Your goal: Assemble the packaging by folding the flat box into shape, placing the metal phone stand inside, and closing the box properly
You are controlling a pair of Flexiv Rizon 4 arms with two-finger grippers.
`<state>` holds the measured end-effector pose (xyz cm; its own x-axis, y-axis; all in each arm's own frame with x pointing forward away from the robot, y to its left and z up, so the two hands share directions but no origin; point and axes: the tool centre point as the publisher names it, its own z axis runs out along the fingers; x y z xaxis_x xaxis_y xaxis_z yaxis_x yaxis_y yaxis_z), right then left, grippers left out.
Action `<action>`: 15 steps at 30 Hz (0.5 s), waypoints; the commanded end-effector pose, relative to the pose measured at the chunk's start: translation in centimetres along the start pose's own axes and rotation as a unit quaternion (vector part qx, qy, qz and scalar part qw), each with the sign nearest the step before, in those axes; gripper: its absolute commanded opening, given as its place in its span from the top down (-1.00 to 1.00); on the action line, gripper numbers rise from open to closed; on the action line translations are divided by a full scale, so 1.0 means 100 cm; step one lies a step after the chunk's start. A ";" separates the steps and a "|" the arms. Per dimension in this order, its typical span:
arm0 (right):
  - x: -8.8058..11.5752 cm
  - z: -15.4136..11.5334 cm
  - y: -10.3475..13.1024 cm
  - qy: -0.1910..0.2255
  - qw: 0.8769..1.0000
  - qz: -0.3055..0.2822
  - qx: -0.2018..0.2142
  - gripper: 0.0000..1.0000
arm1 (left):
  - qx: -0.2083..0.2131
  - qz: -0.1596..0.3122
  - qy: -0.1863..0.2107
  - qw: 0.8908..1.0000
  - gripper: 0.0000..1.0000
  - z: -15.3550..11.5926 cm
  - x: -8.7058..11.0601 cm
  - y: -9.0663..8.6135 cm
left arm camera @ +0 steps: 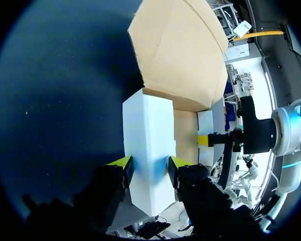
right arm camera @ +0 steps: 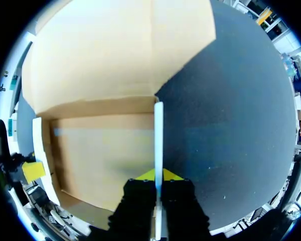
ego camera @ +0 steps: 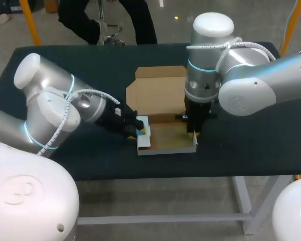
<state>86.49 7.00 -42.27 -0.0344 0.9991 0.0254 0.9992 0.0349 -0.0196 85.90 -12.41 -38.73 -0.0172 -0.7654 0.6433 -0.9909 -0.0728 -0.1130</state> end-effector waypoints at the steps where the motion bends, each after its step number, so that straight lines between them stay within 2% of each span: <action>1: 0.001 0.000 0.000 -0.001 1.000 0.000 0.001 1.00 | -0.006 -0.004 -0.088 0.996 0.08 0.006 0.004 -0.006; 15: 0.001 0.000 0.000 -0.001 1.000 0.000 0.001 1.00 | 0.006 -0.018 -0.207 0.978 0.30 0.011 0.005 -0.010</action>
<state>86.55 6.73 -42.28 -0.0334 0.9992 0.0238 0.9992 0.0338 -0.0196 86.81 -12.69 -39.18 0.0331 -0.8484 0.5283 -0.9878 -0.1083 -0.1119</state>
